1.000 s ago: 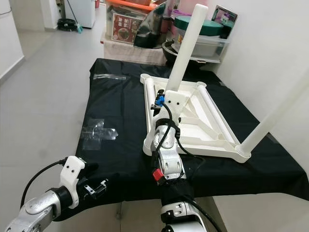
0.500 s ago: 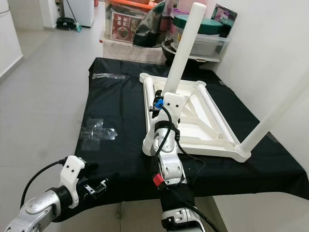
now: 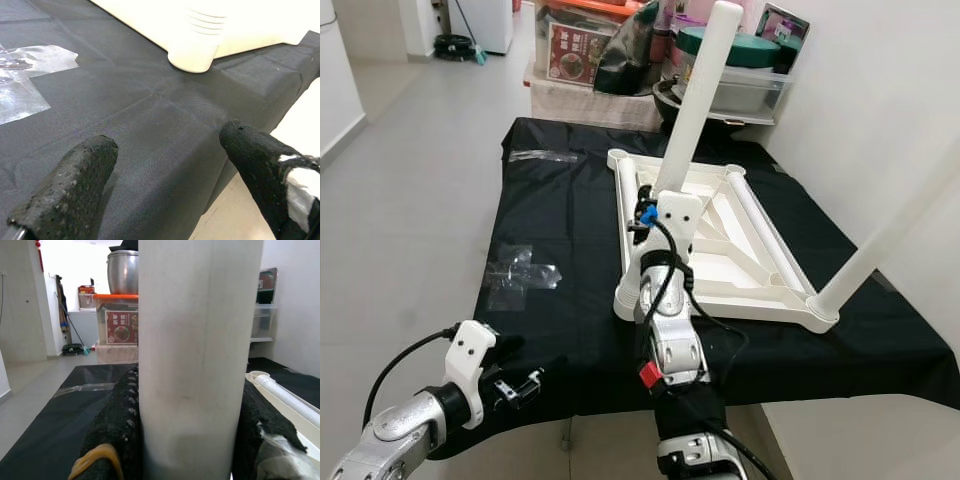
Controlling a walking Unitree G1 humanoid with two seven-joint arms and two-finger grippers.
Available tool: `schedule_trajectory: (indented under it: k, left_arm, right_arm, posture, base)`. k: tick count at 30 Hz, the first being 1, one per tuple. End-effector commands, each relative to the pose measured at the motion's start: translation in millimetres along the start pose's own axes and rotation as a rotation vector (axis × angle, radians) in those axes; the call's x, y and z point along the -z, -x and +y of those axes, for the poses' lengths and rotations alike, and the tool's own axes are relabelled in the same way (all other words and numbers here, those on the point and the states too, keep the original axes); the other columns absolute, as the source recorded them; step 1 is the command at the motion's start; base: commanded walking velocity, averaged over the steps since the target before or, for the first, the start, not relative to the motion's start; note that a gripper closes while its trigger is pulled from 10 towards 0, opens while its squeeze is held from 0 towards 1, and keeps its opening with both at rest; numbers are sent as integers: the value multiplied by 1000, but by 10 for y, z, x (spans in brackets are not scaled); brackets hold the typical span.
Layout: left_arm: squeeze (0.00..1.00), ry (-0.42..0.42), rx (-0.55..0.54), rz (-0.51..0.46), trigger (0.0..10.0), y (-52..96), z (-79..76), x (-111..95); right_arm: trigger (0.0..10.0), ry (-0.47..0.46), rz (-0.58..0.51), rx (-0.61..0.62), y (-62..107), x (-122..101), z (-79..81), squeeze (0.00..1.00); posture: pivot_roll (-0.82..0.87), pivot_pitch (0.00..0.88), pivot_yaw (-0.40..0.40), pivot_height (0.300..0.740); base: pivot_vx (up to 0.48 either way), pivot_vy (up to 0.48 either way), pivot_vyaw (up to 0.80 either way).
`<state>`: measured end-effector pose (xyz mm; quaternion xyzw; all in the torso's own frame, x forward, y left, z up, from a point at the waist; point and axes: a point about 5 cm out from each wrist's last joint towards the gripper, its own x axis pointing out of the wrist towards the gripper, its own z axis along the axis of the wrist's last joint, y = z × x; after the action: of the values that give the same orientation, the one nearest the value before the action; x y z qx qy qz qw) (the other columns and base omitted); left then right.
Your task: Building children table
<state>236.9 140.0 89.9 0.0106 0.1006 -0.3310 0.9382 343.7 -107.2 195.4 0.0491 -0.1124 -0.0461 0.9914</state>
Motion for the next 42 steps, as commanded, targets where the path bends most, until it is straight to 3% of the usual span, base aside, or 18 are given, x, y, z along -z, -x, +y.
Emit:
schedule_trajectory:
  k: [1,21,42]
  left_arm:
    - [0,-1,1,10,10000,-21,11,23]
    - [0,-7,3,9,10000,-45,27,21]
    - [0,-14,7,19,10000,-46,31,44]
  right_arm:
    - [0,45,108,34,20,193,-149,0]
    - [0,31,78,13,-101,-23,-130,0]
    - [0,-15,41,24,-21,-63,-136,0]
  posture:
    - [46,0,-151,740]
    - [43,0,-148,740]
    - [40,0,-141,740]
  base:
    - [0,0,0]
    - [0,0,0]
    - [0,0,0]
